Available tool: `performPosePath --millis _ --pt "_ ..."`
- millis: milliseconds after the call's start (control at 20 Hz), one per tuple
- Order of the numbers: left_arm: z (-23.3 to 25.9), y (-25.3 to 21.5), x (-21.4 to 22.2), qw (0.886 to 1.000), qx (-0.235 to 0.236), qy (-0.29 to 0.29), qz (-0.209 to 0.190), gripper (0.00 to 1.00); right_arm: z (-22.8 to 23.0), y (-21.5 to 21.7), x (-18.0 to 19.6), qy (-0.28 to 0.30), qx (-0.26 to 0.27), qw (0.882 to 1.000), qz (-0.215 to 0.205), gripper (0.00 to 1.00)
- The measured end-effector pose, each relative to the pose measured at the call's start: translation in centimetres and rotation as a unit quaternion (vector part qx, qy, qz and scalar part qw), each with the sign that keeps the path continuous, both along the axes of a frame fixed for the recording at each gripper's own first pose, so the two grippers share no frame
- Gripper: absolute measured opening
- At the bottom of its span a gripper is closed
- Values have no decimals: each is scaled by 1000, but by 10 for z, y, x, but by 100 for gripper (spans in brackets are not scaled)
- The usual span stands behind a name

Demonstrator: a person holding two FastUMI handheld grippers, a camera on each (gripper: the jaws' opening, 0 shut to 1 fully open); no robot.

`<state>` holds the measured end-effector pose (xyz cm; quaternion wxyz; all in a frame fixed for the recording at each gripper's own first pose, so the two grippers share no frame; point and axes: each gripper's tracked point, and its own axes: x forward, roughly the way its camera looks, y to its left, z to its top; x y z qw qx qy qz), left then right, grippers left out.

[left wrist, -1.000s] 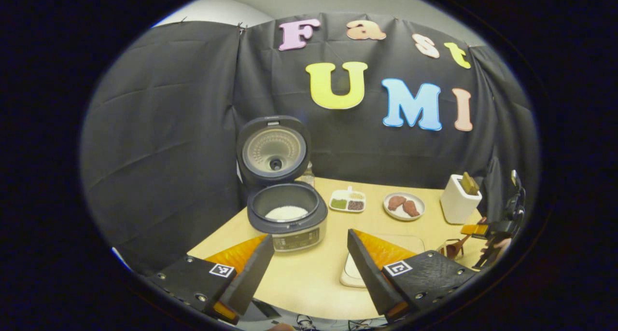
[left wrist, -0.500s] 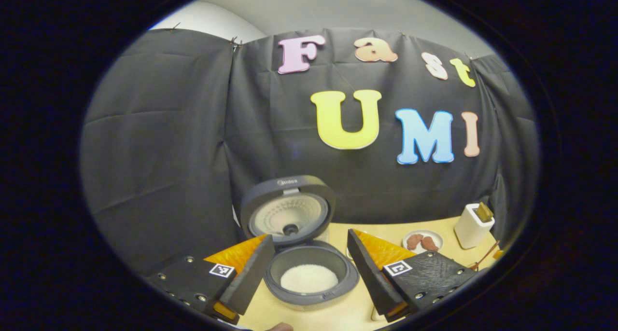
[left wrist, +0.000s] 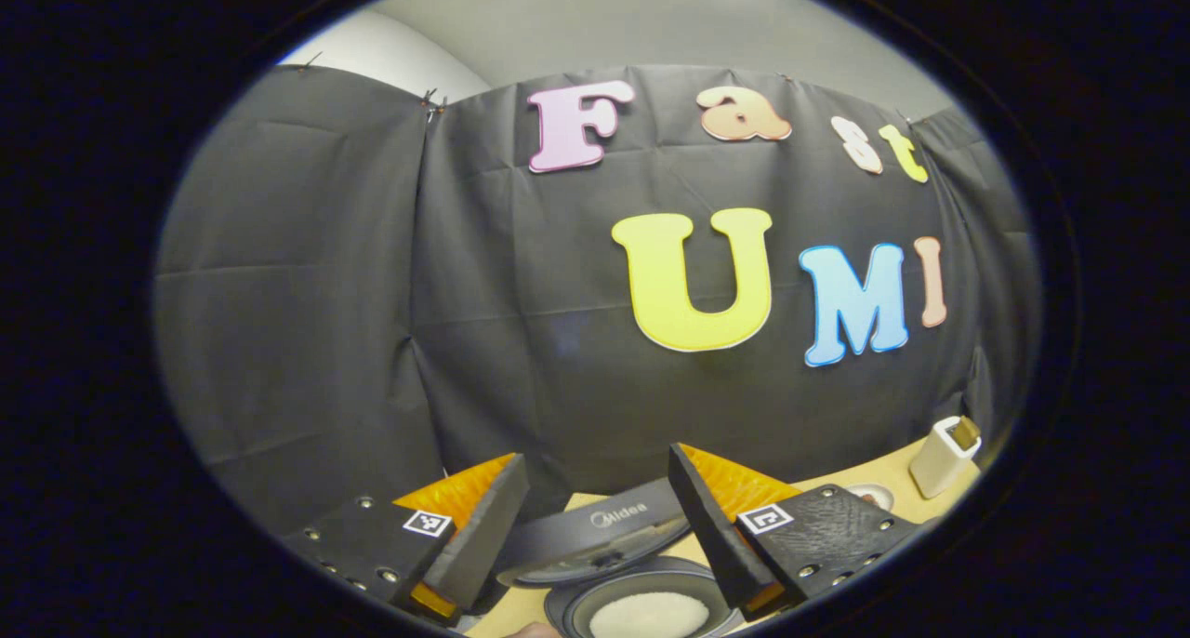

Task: Close the left gripper, press the button to open the rice cooker; take a wooden spoon from the chopstick holder with the right hand, scoop a spoonful of rice and pour it into the rice cooker, then put the wooden spoon back into the chopstick holder.

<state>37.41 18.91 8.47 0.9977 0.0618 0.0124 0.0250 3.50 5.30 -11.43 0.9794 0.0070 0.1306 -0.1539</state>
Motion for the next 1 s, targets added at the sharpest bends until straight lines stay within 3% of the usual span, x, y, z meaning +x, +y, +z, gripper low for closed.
performPosePath --millis 200,250,300,450,600,800,900,1000 --pt "-20 8 38 999 -11 30 1 96 33 0 -23 -30 -3 999 -36 99" --pt "-25 4 43 999 -16 35 -4 96 37 1 -28 -35 5 998 -45 94" --pt "-30 -1 48 999 -21 44 -11 96 41 -1 -33 -39 9 998 -53 99" --pt "-57 -7 56 997 -9 82 4 96 47 -12 -45 -42 4 997 -70 99" --pt "-48 -6 39 997 -27 72 16 98 46 -17 -48 -32 0 997 -71 99" --pt "-65 -15 22 992 -89 89 4 99 43 -19 -41 -27 12 998 -56 99" --pt "-72 -23 10 991 -86 99 1 99 39 -19 -34 -28 19 999 -42 94" --pt "-79 -30 0 990 -82 111 3 99 32 -18 -28 -24 28 999 -26 99"
